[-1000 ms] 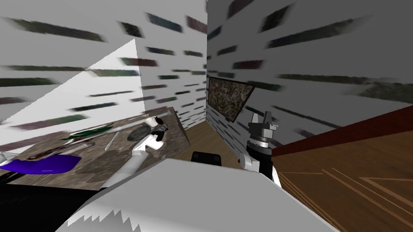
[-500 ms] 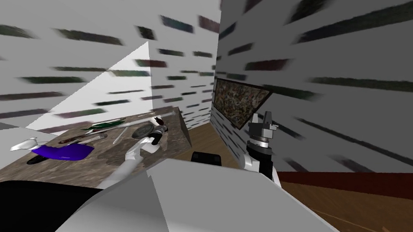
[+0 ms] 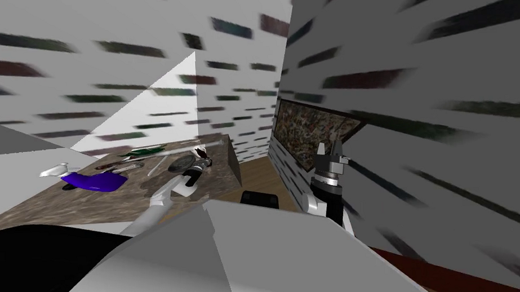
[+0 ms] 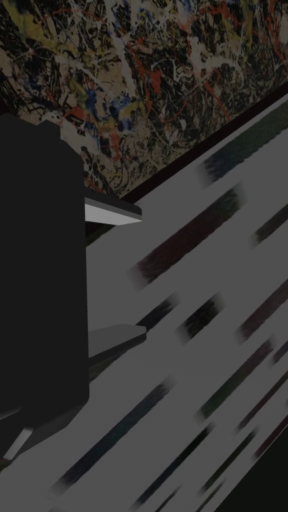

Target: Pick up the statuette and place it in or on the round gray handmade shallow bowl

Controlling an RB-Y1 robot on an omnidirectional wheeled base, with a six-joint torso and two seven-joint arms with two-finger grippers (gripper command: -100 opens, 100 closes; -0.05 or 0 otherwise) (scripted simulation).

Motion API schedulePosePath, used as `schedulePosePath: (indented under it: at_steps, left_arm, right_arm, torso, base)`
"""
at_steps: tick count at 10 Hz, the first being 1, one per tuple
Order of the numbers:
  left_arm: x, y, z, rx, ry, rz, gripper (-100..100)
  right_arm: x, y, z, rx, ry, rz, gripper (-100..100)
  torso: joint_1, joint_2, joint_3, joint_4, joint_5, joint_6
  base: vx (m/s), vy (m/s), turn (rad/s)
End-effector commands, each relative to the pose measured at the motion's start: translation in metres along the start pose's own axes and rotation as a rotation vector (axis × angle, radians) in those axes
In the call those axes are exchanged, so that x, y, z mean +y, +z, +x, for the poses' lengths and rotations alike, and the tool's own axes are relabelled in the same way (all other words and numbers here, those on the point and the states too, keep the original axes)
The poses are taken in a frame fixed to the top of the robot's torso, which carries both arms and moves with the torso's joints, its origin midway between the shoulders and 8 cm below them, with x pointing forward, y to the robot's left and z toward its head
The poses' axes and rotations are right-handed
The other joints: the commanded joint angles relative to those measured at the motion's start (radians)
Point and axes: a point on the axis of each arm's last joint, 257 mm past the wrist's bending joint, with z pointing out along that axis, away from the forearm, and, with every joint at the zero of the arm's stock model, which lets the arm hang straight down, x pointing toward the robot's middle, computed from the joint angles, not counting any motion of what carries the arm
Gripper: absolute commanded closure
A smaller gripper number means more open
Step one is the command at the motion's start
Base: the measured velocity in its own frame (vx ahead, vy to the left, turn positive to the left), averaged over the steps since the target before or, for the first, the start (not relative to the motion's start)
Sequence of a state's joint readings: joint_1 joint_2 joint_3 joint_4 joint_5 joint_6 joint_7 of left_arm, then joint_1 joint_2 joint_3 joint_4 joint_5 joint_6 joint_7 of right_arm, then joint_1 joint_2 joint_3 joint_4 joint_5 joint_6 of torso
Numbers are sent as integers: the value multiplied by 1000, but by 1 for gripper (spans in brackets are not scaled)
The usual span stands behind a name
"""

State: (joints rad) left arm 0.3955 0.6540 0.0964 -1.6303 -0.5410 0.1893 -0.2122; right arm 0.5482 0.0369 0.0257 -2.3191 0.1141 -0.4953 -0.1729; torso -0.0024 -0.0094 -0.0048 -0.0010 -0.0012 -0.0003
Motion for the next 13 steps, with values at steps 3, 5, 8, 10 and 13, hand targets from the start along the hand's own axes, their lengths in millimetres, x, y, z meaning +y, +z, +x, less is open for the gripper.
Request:
schedulePosePath:
  at_steps: [3, 5, 8, 10, 13]
  left_arm:
    - [-10, -12, 4, 8, 27, 83, 100]
    - [-15, -19, 6, 12, 39, 124, 100]
    - [-23, -26, 7, 15, 50, 175, 100]
    - [-21, -26, 8, 16, 48, 166, 0]
    - [-24, -33, 21, 41, 5, 169, 100]
  right_arm:
    - [0, 0, 0, 0, 0, 0, 0]
    - [0, 0, 0, 0, 0, 0, 0]
    - [0, 0, 0, 0, 0, 0, 0]
    - [0, 0, 0, 0, 0, 0, 0]
    - [0, 0, 0, 0, 0, 0, 0]
  torso:
    - [1, 0, 0, 0, 0, 0]
    - [0, 0, 0, 0, 0, 1]
    - [-1, 0, 0, 0, -1, -1]
    - [2, 3, 2, 1, 0, 1]
    - [2, 20, 10, 1, 3, -3]
  base:
    - [113, -54, 236]
    - [111, -79, 169]
    - [105, -82, 221]
    - [18, -18, 6]
    - [-155, -59, 74]
